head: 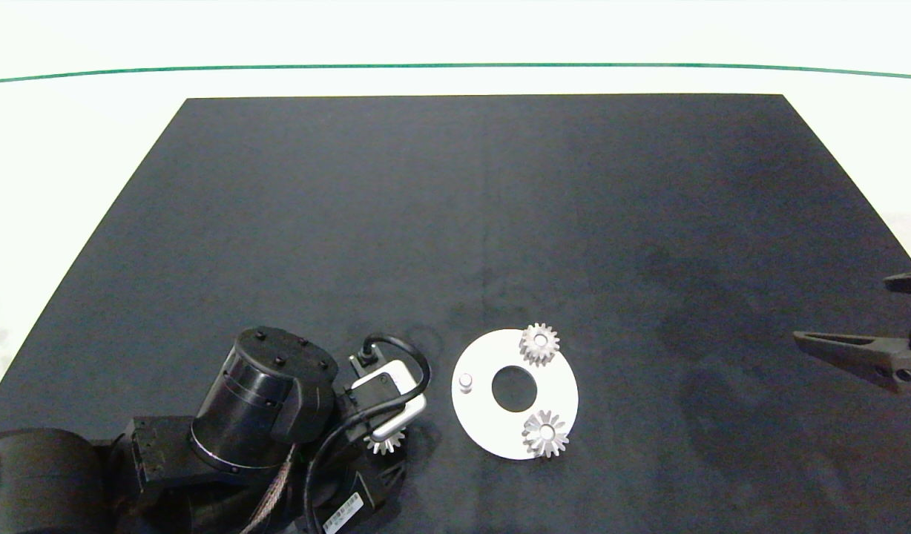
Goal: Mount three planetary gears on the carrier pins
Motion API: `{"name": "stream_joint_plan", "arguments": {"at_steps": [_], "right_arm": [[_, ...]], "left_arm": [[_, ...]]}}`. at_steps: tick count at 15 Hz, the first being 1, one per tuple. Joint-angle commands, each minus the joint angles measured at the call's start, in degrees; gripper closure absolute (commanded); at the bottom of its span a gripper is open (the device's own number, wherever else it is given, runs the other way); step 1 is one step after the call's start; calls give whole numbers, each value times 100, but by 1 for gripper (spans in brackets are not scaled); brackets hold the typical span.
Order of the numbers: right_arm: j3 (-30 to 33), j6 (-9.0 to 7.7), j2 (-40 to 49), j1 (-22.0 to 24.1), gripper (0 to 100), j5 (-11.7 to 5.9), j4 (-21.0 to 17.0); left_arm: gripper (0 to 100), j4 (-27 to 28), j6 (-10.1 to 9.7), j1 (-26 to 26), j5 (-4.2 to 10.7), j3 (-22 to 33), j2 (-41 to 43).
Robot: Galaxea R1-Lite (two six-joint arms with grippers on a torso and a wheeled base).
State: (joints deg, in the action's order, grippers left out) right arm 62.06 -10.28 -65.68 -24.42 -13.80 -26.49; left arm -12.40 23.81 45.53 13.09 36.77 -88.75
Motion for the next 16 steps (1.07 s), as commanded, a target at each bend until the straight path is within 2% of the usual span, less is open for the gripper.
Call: {"name": "stream_joint_plan", "arguments": {"at_steps": [1,5,8,16], "right_arm": [[-1,-9,-15,-2,0,-9,-14],[-1,-9,-6,7,0,0,-14],[-1,-9,-6,113,0,141,-14],[8,-9,-6,165,0,167,-14]], "left_arm": [[43,9,10,0,9,-12,7],[50,-17,1,8,9,15,-29],[56,-17,1,0,9,6,-55],[73,-52,10,0,9,-3,-116]]}}
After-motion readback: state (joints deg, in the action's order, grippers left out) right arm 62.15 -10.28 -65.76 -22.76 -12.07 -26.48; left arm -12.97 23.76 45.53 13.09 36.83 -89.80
